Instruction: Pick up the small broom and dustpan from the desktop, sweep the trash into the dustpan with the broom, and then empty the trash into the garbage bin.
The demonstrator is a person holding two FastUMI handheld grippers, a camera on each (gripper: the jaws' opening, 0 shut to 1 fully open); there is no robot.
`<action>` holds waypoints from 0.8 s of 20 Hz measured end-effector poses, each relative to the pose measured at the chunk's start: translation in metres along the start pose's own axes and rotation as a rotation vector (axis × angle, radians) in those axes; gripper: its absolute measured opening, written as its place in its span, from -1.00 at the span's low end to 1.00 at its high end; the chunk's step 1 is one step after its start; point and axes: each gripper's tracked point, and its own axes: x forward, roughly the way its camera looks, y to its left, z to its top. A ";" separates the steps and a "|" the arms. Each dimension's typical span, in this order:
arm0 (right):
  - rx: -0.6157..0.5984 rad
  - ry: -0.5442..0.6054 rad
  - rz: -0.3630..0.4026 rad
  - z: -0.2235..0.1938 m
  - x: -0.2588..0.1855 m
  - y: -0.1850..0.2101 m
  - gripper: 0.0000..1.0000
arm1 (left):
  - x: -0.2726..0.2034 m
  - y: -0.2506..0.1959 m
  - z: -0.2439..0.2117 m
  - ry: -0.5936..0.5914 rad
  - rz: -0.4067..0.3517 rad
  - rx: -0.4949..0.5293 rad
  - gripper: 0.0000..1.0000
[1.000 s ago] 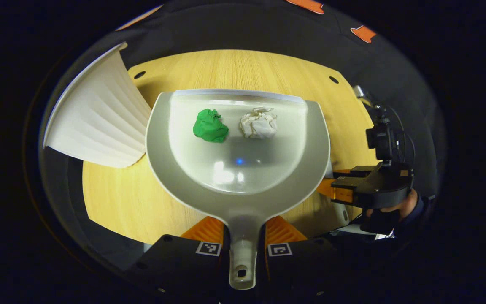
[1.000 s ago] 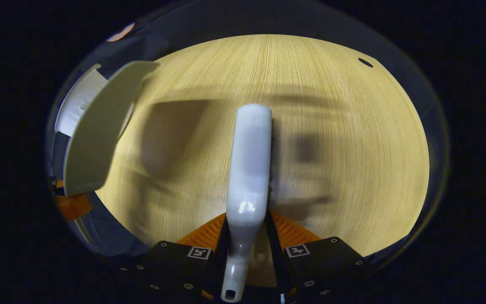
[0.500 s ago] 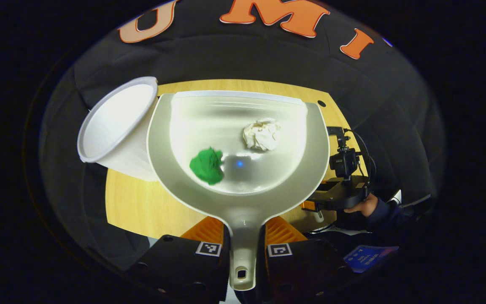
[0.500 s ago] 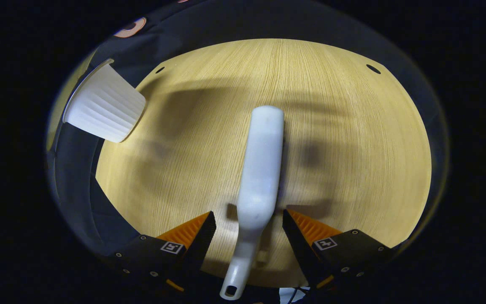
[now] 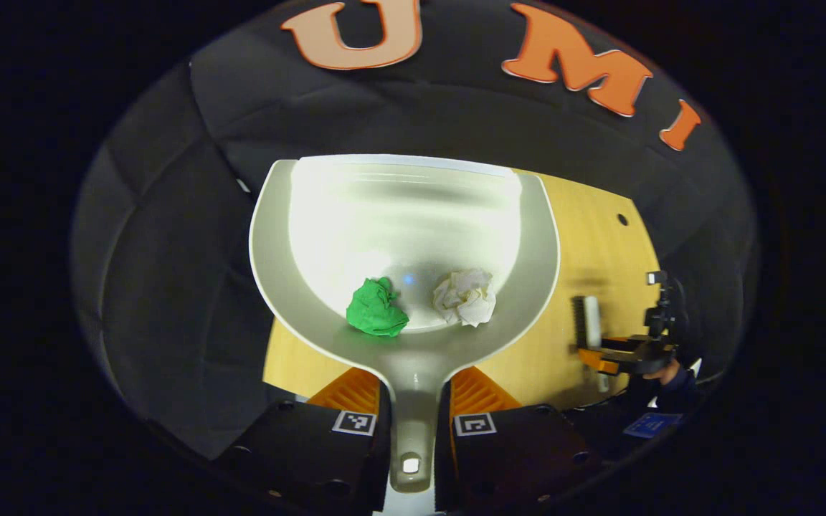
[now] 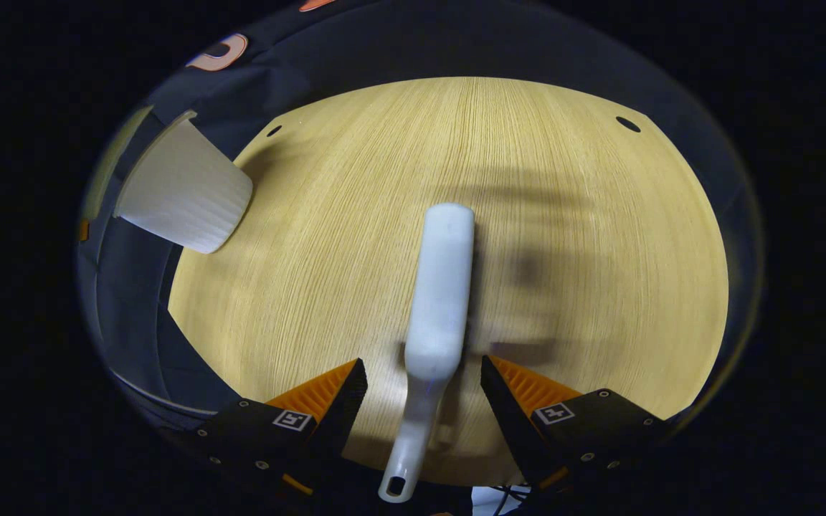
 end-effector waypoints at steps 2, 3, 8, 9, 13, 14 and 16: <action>-0.001 -0.019 -0.012 0.004 -0.005 -0.001 0.92 | 0.015 0.033 0.001 0.028 0.074 0.018 -0.50; 0.001 -0.023 -0.018 0.004 -0.007 -0.001 0.92 | 0.022 0.049 0.003 0.045 0.092 0.034 -0.48; 0.015 -0.017 -0.030 0.004 -0.011 -0.003 0.93 | 0.004 0.033 0.012 0.097 0.262 0.238 -0.49; 0.016 -0.016 -0.030 0.005 -0.012 -0.002 0.93 | 0.002 0.032 0.015 0.100 0.266 0.277 -0.50; 0.011 -0.023 -0.032 0.005 -0.013 -0.004 0.92 | 0.000 0.041 0.023 0.134 0.346 0.429 -0.50; 0.010 -0.026 -0.031 0.006 -0.013 -0.004 0.92 | 0.000 0.043 0.023 0.143 0.381 0.476 -0.50; 0.016 -0.030 -0.032 0.005 -0.016 -0.007 0.92 | -0.007 0.047 0.031 0.144 0.498 0.597 -0.50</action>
